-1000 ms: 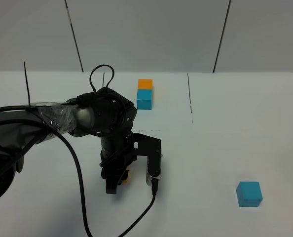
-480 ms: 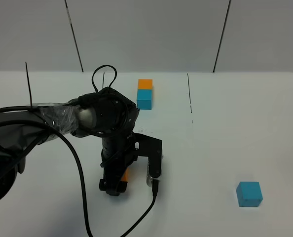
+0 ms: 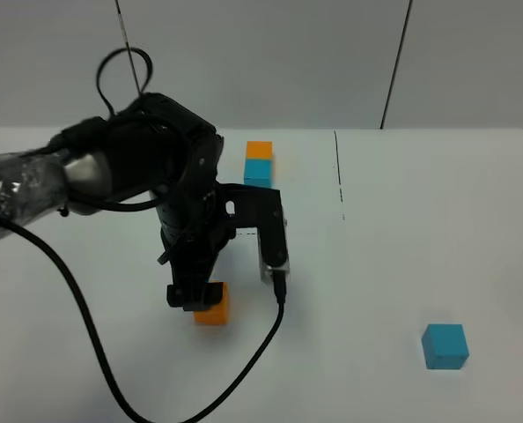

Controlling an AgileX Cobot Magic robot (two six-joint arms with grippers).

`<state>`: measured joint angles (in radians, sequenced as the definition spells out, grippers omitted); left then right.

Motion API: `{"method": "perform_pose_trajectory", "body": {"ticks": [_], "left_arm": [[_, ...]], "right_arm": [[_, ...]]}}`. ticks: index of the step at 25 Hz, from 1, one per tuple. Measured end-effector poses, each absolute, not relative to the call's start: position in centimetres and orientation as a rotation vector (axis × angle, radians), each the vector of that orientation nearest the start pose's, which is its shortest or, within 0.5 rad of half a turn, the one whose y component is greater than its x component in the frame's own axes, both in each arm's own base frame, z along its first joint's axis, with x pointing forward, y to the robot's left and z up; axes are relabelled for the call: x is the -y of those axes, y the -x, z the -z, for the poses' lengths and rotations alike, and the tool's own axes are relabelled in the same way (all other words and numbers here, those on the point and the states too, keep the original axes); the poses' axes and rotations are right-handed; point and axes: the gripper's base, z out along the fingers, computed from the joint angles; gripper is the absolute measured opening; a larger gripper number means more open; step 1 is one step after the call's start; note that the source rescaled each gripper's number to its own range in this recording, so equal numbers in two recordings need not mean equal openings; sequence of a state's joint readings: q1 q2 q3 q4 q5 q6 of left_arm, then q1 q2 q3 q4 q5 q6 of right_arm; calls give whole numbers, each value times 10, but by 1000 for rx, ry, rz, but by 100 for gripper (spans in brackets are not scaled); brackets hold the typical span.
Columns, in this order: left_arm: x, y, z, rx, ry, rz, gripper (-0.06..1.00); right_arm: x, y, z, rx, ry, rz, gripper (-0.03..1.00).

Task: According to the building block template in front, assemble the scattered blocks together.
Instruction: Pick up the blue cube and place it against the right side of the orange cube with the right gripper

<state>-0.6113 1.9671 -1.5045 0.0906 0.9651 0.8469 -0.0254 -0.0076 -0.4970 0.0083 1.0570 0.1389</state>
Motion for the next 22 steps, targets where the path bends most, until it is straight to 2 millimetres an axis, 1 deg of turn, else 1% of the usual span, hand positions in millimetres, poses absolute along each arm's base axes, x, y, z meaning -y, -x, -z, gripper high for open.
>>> {"method": "perform_pose_trajectory", "body": {"ticks": [2,4,6,8,9,11,12,13,15,16,17,19,20,22], "left_arm": [[218,-336,-226,-2253,-1811,-130,99],[198,-341,-245,-2394,-1557,-109,99],[171,-346,-262,-2534,-1252,-88,99],[135,-347,-278,-2637,-984,-84,98],[119,-345,-284,-2669,-884,-89,98],[83,-332,-295,-2697,-721,-106,97],[67,-323,-298,-2698,-655,-113,97],[55,-311,-306,-2668,-596,-118,96],[29,-280,-322,-2593,-463,-134,95],[21,-265,-329,-2559,-407,-140,95],[12,-246,-337,-2525,-344,-151,95],[1,-209,-345,-2476,-238,-174,94],[-3,-189,-352,-2441,-191,-191,94],[-9,-149,-358,-2398,-113,-226,94]], "right_arm": [[-1,6,-277,-2030,-167,-81,72],[-1,6,-277,-2030,-167,-81,72],[-1,6,-277,-2030,-167,-81,72],[-1,6,-277,-2030,-167,-81,72],[-1,6,-277,-2030,-167,-81,72],[-1,6,-277,-2030,-167,-81,72],[-1,6,-277,-2030,-167,-81,72],[-1,6,-277,-2030,-167,-81,72],[-1,6,-277,-2030,-167,-81,72],[-1,6,-277,-2030,-167,-81,72],[-1,6,-277,-2030,-167,-81,72],[-1,6,-277,-2030,-167,-81,72],[-1,6,-277,-2030,-167,-81,72],[-1,6,-277,-2030,-167,-81,72]]}}
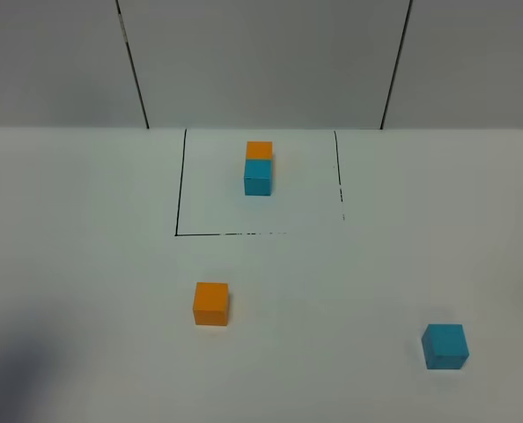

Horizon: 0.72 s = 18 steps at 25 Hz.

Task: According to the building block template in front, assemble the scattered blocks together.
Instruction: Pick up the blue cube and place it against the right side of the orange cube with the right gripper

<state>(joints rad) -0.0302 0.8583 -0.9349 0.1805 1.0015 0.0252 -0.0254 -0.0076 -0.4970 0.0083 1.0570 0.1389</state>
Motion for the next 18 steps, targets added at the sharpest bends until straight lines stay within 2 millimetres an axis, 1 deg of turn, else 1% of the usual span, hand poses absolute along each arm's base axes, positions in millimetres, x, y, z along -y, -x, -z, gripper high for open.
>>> {"method": "perform_pose_trajectory", "body": {"ticks": [2,4,7,11,14,18], "left_arm": [[-13,-116,-360,-2357,-31,-242,94],[-15,-85,-357,-2299,39,-225,93],[-13,-52,-344,-2222,83,-141,93],[-7,-23,-320,-2154,92,-34,92],[-2,-11,-306,-2082,88,60,91],[4,-3,-293,-2029,32,124,90]], "right_arm": [[-1,6,-277,-2030,-167,-81,72],[-1,6,-277,-2030,-167,-81,72],[-1,6,-277,-2030,-167,-81,72],[-1,6,-277,-2030,-167,-81,72],[-1,6,-277,-2030,-167,-81,72],[-1,6,-277,-2030,-167,-81,72]]}}
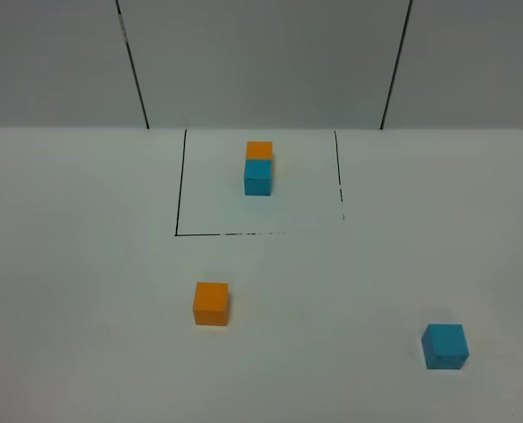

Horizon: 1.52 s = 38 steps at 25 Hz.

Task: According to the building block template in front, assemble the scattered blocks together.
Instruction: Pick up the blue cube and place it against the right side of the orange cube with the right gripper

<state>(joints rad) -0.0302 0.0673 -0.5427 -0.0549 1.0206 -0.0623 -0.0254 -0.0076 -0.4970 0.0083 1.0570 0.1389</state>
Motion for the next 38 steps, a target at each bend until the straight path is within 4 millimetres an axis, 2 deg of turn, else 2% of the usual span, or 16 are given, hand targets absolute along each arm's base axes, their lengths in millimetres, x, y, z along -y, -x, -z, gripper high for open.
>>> {"method": "perform_pose_trajectory", "body": {"ticks": [6,9,17,22,38], "left_arm": [[10,3,-287,-1993,-101,124,86],[11,6,-282,-1996,-165,109,81],[11,7,-282,-1999,-172,107,58],[11,7,-282,-2000,-154,118,50],[11,7,-282,-2001,-148,122,47]], "right_arm": [[-1,6,-277,-2030,-167,-81,72],[-1,6,-277,-2030,-167,-81,72],[-1,6,-277,-2030,-167,-81,72],[-1,6,-277,-2030,-167,-81,72],[-1,6,-277,-2030,-167,-81,72]]}}
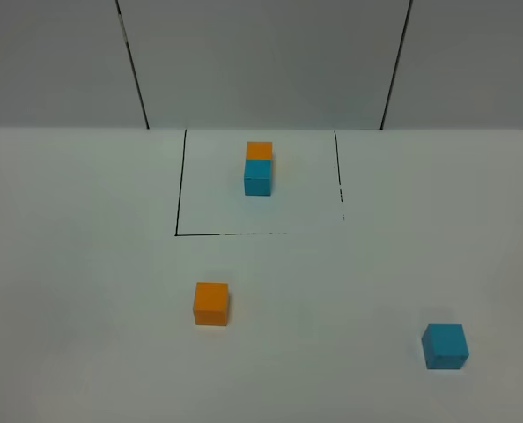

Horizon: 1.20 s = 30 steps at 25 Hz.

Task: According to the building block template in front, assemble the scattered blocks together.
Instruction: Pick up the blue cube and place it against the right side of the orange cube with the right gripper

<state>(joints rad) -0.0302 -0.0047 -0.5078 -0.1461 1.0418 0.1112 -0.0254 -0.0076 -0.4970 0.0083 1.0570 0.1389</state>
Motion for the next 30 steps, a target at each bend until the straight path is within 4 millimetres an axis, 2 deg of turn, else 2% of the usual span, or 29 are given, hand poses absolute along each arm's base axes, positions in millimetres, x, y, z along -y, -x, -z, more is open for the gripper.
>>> {"method": "perform_pose_trajectory", "body": {"ticks": [25,28,30], "left_arm": [[11,7,-282,-2001,-148,122,47],[11,7,-282,-2001,-148,122,47],[11,7,-282,-2001,-148,122,47]], "right_arm": [[-1,5,-277,-2030,-156,-85,72],[-7,-5,-284,-2092,-59,-118,80],[-12,-22,-292,-2174,22,-153,91]]}}
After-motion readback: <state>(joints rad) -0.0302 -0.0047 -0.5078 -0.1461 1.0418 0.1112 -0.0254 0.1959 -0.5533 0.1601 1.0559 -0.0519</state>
